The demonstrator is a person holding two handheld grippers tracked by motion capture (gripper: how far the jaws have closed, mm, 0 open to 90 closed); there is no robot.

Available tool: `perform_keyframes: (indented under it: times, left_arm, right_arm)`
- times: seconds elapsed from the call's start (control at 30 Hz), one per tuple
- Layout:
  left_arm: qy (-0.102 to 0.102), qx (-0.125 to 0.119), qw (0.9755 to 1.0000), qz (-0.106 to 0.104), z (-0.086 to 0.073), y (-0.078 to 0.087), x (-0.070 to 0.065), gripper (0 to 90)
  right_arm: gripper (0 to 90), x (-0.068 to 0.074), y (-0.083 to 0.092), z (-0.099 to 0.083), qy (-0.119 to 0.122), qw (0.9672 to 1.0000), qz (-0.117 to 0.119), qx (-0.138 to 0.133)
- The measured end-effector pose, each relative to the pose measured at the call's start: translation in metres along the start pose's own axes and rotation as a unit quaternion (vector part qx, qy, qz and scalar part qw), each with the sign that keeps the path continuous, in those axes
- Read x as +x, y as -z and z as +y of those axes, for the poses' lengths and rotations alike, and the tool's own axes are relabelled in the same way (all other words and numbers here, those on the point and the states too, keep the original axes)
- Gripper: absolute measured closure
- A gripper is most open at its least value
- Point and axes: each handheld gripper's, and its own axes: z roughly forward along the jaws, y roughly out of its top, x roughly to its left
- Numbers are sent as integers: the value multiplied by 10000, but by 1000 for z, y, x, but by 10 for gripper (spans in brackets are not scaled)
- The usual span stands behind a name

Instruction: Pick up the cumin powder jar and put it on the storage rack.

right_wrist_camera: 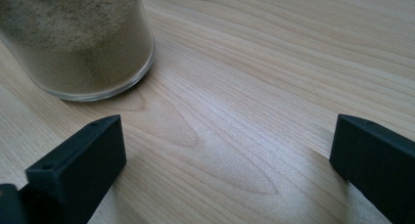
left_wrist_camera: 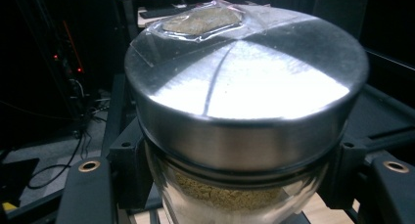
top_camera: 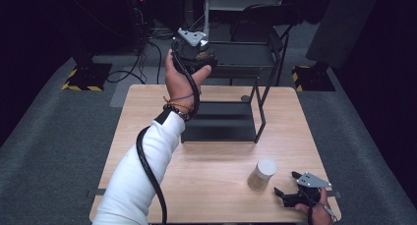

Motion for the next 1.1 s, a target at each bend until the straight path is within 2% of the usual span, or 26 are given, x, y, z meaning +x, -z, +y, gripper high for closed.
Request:
perform_keyframes:
  times: [0.17,0.43,0.83,1.1]
  left_arm:
    - [34,8,10000,36,11,-10,2,307]
    - [-97,81,9998,183,25,-32,0,306]
    - [-94,285,9991,310,31,-69,-3,306]
    - [-25,350,9988,342,31,-82,2,306]
  right_arm:
    - [0,0,0,0,-1,10000,0,0]
    - [0,0,0,0,-1,10000,0,1]
    - [0,0,0,0,-5,10000,-10,0]
    - [0,0,0,0,-6,10000,-11,0]
